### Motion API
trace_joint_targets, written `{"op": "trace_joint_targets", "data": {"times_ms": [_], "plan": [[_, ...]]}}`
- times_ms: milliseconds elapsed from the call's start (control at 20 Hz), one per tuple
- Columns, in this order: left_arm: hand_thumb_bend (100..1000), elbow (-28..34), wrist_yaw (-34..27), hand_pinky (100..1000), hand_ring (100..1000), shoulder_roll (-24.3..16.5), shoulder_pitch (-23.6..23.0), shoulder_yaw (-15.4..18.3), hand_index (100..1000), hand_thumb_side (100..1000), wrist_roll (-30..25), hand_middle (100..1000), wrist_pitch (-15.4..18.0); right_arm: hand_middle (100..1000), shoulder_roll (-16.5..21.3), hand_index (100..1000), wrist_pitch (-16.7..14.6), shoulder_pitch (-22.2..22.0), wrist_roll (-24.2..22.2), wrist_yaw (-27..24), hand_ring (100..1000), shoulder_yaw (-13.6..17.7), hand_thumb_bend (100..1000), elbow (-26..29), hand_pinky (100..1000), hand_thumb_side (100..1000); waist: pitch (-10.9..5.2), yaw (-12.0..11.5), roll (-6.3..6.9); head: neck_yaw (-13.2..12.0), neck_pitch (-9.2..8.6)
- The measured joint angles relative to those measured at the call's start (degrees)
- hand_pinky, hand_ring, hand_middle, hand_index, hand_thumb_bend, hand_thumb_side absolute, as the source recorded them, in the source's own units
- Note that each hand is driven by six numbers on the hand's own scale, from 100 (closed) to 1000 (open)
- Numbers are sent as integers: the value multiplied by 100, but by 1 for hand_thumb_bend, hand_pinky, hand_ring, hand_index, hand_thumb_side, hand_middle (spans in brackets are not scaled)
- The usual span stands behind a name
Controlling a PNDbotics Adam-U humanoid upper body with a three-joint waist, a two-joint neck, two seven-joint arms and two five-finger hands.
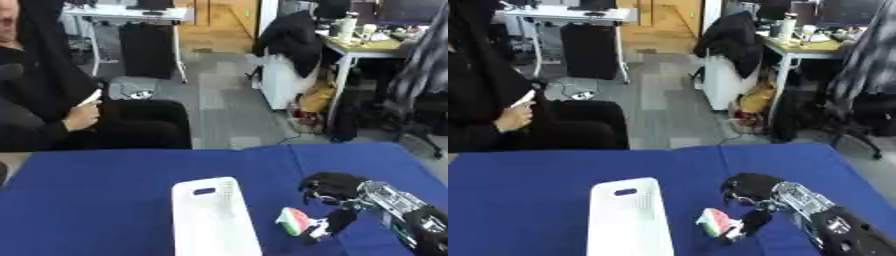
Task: Pick up objects on the table and place them in the box.
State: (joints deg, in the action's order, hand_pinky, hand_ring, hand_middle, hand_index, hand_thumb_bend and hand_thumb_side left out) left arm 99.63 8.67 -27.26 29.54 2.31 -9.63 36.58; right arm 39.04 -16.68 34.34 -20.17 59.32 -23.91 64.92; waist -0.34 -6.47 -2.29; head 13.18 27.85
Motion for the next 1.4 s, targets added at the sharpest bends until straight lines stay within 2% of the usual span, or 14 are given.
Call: {"op": "trace_joint_targets", "data": {"times_ms": [100,150,550,750,950,1250,1400], "plan": [[134,0,-5,509,600,0,0,0,719,802,-18,447,-1,906,-14,783,6,0,-7,0,1000,1,834,-58,1000,1000,0,-11,0,0,0],[134,0,-6,509,600,0,0,0,719,802,-23,446,-2,908,-20,778,15,0,-22,-3,1000,2,797,-92,1000,1000,0,-27,0,0,0],[129,-1,-11,507,600,2,-13,-1,718,805,-55,441,4,918,-56,763,53,-1,-173,301,1000,53,782,-279,1000,1000,0,-173,1,0,0],[128,-1,-17,506,600,5,-42,-9,718,806,-100,438,4,924,-191,756,53,21,-148,545,1000,114,777,-519,1000,1000,6,-246,-4,-6,0],[127,-1,-30,507,600,5,-56,-20,717,806,-127,439,8,930,-285,748,121,119,81,811,1000,193,810,-685,1000,1000,6,-263,-7,-14,1],[125,-32,-63,506,600,5,-61,-33,717,808,-159,436,18,941,-470,748,199,250,437,1219,1000,223,703,-986,1000,1000,5,-288,-4,-70,14],[125,-34,-67,507,600,5,-62,-34,717,808,-170,436,27,933,-581,749,146,315,504,1442,1000,262,735,-1254,1000,1000,5,-298,-1,-113,53]]}}
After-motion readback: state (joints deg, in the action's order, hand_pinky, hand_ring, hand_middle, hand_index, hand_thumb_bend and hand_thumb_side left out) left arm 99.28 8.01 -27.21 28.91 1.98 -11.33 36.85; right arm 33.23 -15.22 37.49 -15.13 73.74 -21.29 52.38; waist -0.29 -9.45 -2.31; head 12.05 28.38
